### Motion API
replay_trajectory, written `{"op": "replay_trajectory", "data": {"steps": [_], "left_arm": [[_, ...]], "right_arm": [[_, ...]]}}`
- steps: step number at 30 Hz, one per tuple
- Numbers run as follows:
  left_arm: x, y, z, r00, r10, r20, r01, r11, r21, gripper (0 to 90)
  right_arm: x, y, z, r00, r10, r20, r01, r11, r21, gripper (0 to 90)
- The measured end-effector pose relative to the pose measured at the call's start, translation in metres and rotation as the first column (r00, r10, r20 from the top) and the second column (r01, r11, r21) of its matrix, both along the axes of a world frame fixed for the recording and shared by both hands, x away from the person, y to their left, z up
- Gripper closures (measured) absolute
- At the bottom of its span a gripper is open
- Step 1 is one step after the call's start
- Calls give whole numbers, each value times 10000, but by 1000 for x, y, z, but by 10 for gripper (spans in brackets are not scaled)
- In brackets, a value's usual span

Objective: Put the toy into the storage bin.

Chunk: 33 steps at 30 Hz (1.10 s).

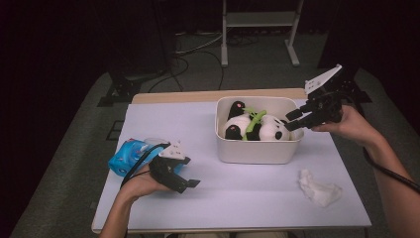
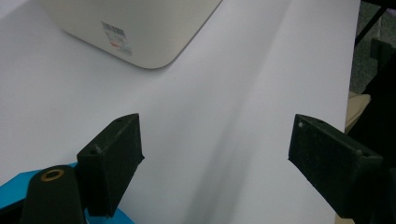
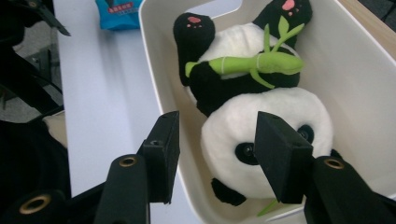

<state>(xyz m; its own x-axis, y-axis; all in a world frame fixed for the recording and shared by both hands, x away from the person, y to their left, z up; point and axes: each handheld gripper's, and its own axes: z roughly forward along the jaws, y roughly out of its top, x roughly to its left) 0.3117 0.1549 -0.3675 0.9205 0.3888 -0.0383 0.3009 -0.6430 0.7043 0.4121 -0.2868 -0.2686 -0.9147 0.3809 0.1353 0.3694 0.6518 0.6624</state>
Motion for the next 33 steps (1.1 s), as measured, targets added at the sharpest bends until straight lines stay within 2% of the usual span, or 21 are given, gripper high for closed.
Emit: {"op": "replay_trajectory", "data": {"steps": [5,15,33], "left_arm": [[0,0,0,10000,35,32,-34,10000,-84,166],[1,1,-4,9999,136,-64,-137,9999,-73,166],[1,2,-3,9998,178,-47,-179,9998,-103,166]], "right_arm": [[-8,-6,-3,9999,-113,7,113,9999,-110,480],[-22,-16,-10,9995,-321,21,321,9995,69,468],[-55,-37,-34,9985,-555,33,554,9980,300,445]]}}
